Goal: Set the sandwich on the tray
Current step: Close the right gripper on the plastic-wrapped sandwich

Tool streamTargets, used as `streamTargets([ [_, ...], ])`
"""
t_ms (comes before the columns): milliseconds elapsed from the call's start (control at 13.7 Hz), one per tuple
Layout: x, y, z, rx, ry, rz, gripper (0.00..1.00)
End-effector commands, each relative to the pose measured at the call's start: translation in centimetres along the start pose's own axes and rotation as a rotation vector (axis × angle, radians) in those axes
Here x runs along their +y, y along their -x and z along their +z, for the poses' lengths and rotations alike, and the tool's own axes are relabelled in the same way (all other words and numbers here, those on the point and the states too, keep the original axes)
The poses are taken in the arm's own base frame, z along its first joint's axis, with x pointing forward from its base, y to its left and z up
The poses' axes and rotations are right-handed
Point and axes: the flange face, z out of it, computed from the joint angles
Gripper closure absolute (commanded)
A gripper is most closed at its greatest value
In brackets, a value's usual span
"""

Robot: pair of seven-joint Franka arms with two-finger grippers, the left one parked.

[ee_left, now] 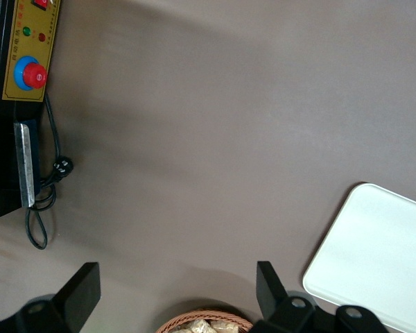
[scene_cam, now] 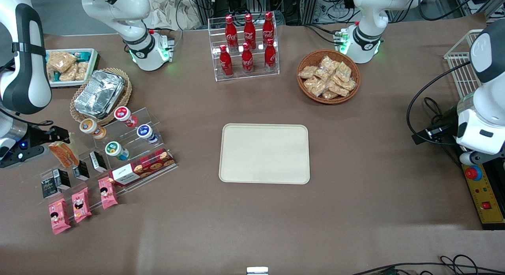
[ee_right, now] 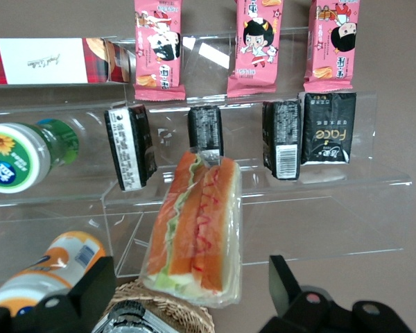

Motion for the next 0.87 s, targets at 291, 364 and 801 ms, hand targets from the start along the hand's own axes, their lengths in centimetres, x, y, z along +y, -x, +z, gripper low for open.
streamTargets([
  [291, 0.8, 0.1, 2.2, 0.027, 0.035, -0.088, 0.02],
  [364, 0.8, 0.1, 2.4, 0.024, 0.034, -0.088, 0.02],
  [801, 1.3, 0.6, 4.0, -0.002, 0.011, -0.066, 0.20],
])
